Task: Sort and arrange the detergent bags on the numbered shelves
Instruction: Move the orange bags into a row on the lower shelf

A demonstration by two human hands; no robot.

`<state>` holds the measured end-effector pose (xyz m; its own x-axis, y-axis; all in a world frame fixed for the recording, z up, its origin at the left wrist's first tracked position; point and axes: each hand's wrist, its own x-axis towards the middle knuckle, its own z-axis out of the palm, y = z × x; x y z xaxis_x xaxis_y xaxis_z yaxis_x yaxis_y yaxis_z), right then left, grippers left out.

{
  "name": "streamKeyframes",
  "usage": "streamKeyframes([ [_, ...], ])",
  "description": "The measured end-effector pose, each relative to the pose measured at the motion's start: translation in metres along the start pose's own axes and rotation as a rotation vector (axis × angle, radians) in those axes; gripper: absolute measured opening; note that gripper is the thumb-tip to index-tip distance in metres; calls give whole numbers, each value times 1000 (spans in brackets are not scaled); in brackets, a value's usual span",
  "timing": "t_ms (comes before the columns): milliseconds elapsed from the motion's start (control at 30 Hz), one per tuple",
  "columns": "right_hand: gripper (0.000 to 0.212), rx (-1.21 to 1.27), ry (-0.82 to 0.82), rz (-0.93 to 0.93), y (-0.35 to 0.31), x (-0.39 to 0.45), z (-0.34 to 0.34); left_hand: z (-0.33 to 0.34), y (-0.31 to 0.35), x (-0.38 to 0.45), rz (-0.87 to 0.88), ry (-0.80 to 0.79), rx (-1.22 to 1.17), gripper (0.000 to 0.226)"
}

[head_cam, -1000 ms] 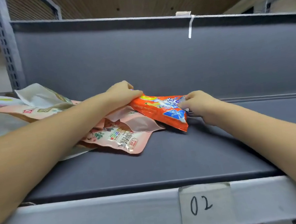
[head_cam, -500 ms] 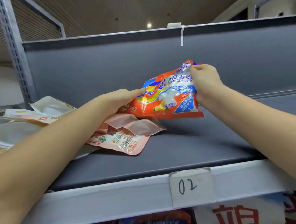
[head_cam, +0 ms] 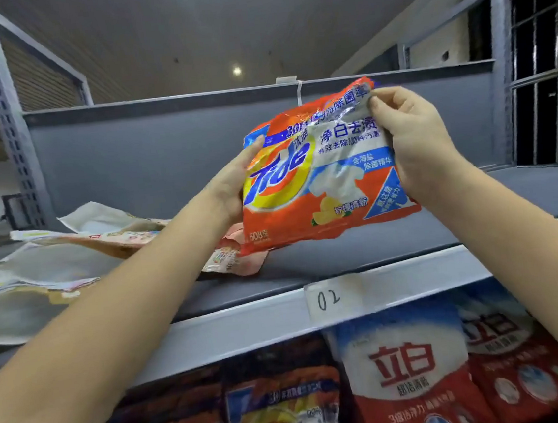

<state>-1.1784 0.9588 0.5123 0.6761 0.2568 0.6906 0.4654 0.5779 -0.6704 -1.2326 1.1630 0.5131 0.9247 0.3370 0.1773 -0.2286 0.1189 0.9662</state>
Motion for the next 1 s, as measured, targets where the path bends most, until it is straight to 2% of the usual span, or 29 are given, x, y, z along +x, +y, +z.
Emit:
streamKeyframes([
  [100, 14, -29, -55, 25, -14, -34, -6, 8, -3, -33, 117, 4, -65, 27],
  [267, 14, -34, -70, 89, -30, -97, -18, 14, -18, -98, 304, 60, -150, 28],
  [367, 35, -126, -154, 216, -30, -148, -29, 22, -32, -138, 326, 92, -165, 32],
  [467, 32, -264, -268, 354, -24, -199, -43, 30, -52, -174, 321, 117, -158, 36],
  [533, 29, -294, -287, 404, -19, -230, -52, 37, -69, -196, 337, 118, -111, 27],
  [633, 31, -284, -205, 490, -6, -277, -66, 43, -105, -225, 272, 116, -90, 10],
  [867, 55, -220, -112, 763, 43, -362, -109, 42, -205, -261, 26, 166, -59, 13],
  [1000, 34, -218, -102, 898, 79, -416, -128, 30, -277, -280, -137, 209, -27, 24],
])
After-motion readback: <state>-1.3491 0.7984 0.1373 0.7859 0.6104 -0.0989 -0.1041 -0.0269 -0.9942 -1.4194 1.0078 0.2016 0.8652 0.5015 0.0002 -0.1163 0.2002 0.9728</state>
